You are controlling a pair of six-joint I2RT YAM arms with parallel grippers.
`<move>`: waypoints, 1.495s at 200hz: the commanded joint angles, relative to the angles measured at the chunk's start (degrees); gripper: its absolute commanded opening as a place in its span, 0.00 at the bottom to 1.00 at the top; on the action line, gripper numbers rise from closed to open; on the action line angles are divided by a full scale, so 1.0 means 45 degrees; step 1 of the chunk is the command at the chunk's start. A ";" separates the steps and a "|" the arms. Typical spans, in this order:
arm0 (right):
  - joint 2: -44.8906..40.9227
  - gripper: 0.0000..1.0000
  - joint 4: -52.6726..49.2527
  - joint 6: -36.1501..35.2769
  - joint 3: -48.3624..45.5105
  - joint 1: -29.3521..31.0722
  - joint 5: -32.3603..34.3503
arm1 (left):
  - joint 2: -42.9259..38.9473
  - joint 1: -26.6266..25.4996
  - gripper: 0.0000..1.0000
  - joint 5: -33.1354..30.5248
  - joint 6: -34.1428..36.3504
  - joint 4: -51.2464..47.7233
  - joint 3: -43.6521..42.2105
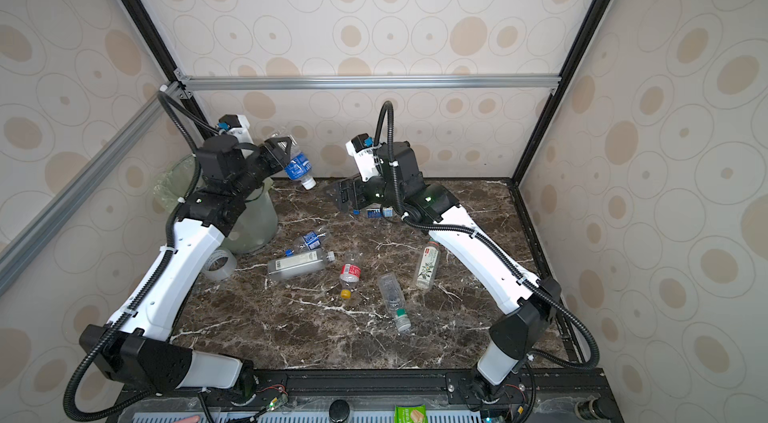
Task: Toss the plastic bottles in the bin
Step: 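Raise the Pocari bottle over the bin with the left gripper while the right arm withdraws, then open the left gripper over the bin to drop the Pocari Sweat bottle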
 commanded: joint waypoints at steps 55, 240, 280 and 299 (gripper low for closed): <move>0.0841 1.00 0.1195 -0.1297 0.2413 0.0648 0.0354 | 0.1035 0.2038 0.52 -0.2004 0.3567 -0.0986 0.4642; 0.1486 1.00 0.0737 -0.1054 0.1573 0.0646 0.0530 | 0.0416 0.3055 0.94 -0.2524 0.3684 0.0448 -0.0289; 0.1325 1.00 0.1050 -0.0873 0.1003 0.0654 0.0508 | 0.0068 0.3002 0.99 -0.1083 0.3013 0.0174 0.1067; 0.1280 1.00 0.1229 -0.0722 0.0700 0.0639 0.0515 | -0.0151 0.2808 0.99 -0.0892 0.2851 0.0221 0.1220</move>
